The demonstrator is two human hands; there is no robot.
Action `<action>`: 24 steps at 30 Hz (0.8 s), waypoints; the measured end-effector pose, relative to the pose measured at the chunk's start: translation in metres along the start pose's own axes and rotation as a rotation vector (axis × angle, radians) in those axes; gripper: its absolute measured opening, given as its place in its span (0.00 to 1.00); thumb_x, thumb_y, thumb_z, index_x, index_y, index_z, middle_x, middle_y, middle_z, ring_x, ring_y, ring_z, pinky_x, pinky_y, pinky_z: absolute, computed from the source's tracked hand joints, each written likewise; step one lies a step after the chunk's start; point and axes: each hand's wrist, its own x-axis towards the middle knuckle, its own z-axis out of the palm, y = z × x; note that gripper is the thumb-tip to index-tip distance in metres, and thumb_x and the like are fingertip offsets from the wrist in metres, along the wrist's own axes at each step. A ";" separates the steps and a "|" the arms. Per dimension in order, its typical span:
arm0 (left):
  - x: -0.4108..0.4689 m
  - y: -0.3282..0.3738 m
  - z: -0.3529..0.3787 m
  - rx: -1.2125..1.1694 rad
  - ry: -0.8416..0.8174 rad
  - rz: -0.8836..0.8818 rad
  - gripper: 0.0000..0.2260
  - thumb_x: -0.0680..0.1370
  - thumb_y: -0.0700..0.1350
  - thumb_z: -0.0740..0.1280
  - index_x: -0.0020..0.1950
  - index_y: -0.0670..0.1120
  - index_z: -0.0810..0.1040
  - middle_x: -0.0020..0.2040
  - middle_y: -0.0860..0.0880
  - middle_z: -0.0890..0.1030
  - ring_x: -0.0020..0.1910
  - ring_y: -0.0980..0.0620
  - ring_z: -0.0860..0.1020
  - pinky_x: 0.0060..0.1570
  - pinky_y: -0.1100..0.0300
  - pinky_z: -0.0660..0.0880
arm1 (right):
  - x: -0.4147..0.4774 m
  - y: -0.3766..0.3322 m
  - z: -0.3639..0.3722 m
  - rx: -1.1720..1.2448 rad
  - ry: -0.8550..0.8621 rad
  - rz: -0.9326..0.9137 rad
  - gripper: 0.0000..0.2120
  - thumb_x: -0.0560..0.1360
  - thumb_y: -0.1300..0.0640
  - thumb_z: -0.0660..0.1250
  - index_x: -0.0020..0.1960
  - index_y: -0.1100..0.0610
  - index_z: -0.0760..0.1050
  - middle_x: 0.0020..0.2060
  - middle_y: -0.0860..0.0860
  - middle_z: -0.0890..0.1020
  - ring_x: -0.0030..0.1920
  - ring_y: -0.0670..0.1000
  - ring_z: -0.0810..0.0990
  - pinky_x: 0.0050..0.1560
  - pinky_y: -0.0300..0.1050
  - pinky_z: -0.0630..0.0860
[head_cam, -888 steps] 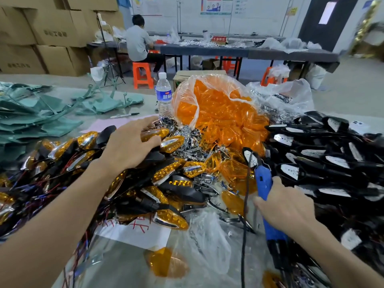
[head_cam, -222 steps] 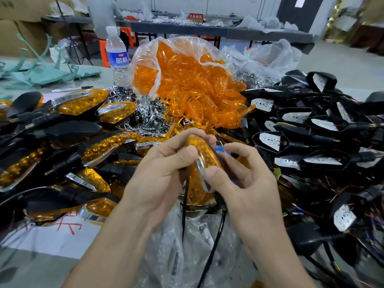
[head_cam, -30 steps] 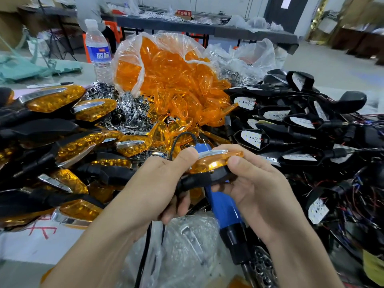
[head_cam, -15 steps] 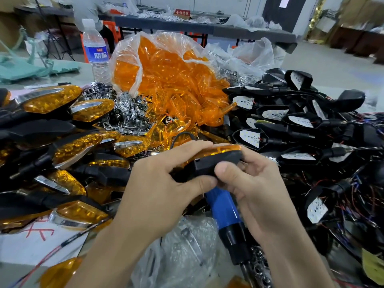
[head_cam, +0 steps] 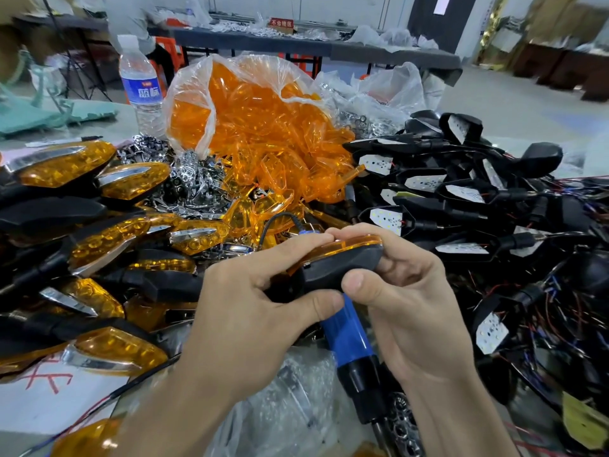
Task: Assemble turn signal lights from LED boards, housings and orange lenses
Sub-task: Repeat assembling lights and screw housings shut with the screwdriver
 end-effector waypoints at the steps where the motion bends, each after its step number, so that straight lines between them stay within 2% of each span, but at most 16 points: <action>1: 0.000 0.000 0.001 0.002 0.013 0.006 0.26 0.68 0.45 0.81 0.63 0.65 0.83 0.55 0.62 0.86 0.56 0.59 0.85 0.55 0.63 0.81 | 0.000 0.000 0.000 -0.017 0.004 -0.005 0.17 0.69 0.67 0.73 0.58 0.63 0.84 0.50 0.62 0.87 0.53 0.60 0.86 0.57 0.54 0.81; 3: 0.001 0.000 0.000 -0.004 0.046 0.009 0.25 0.67 0.47 0.81 0.62 0.65 0.83 0.56 0.64 0.86 0.57 0.61 0.84 0.56 0.66 0.80 | 0.001 0.001 -0.001 -0.067 0.003 -0.018 0.18 0.69 0.67 0.74 0.59 0.63 0.83 0.52 0.62 0.86 0.54 0.61 0.85 0.58 0.55 0.81; 5: 0.005 0.002 -0.006 -0.055 0.026 -0.009 0.21 0.69 0.51 0.79 0.59 0.66 0.84 0.55 0.64 0.86 0.57 0.62 0.84 0.53 0.68 0.80 | 0.002 0.001 -0.003 -0.103 -0.022 -0.006 0.20 0.70 0.68 0.75 0.62 0.63 0.82 0.53 0.62 0.86 0.55 0.61 0.84 0.59 0.56 0.80; 9: 0.012 0.001 -0.015 -0.207 -0.032 -0.134 0.12 0.72 0.49 0.76 0.54 0.59 0.87 0.52 0.55 0.88 0.53 0.54 0.86 0.50 0.64 0.81 | 0.003 0.000 -0.007 -0.193 -0.100 0.030 0.25 0.72 0.66 0.75 0.68 0.58 0.79 0.61 0.58 0.85 0.61 0.59 0.83 0.65 0.56 0.78; 12: 0.013 -0.003 -0.018 -0.272 -0.068 -0.210 0.14 0.71 0.46 0.76 0.56 0.56 0.87 0.52 0.51 0.89 0.52 0.52 0.87 0.49 0.63 0.81 | 0.003 0.003 -0.005 -0.256 -0.090 0.029 0.27 0.72 0.63 0.75 0.71 0.53 0.78 0.64 0.54 0.84 0.66 0.57 0.82 0.66 0.52 0.78; 14: 0.012 -0.006 -0.017 -0.303 0.008 -0.227 0.16 0.67 0.44 0.81 0.53 0.54 0.89 0.49 0.50 0.89 0.49 0.52 0.87 0.45 0.65 0.81 | 0.003 0.009 -0.001 -0.265 0.013 0.045 0.27 0.71 0.62 0.77 0.69 0.50 0.80 0.61 0.53 0.86 0.65 0.56 0.83 0.66 0.54 0.79; 16: 0.010 -0.008 -0.014 -0.308 0.150 -0.247 0.18 0.61 0.45 0.85 0.49 0.53 0.90 0.46 0.51 0.89 0.47 0.52 0.87 0.42 0.65 0.81 | 0.002 0.016 0.004 -0.306 0.058 0.056 0.21 0.74 0.63 0.74 0.65 0.50 0.83 0.57 0.53 0.87 0.61 0.56 0.85 0.64 0.59 0.80; 18: 0.009 -0.010 -0.009 -0.186 0.233 -0.225 0.15 0.61 0.47 0.82 0.47 0.56 0.89 0.45 0.55 0.89 0.46 0.55 0.87 0.44 0.62 0.83 | 0.000 0.022 0.010 -0.374 0.020 0.045 0.15 0.80 0.62 0.69 0.61 0.47 0.85 0.55 0.51 0.88 0.59 0.54 0.86 0.61 0.55 0.82; 21: 0.009 -0.010 -0.007 -0.158 0.198 -0.214 0.17 0.64 0.41 0.83 0.49 0.56 0.87 0.47 0.58 0.88 0.49 0.59 0.87 0.48 0.66 0.82 | 0.000 0.021 0.014 -0.332 0.002 0.058 0.16 0.82 0.63 0.65 0.60 0.46 0.85 0.56 0.52 0.87 0.59 0.54 0.85 0.59 0.48 0.82; 24: 0.009 -0.007 -0.008 -0.120 0.080 -0.194 0.22 0.71 0.37 0.80 0.56 0.61 0.86 0.50 0.62 0.87 0.53 0.62 0.85 0.51 0.71 0.79 | 0.000 0.020 0.012 -0.317 -0.005 0.072 0.15 0.82 0.63 0.65 0.61 0.49 0.85 0.56 0.53 0.87 0.60 0.55 0.85 0.60 0.51 0.82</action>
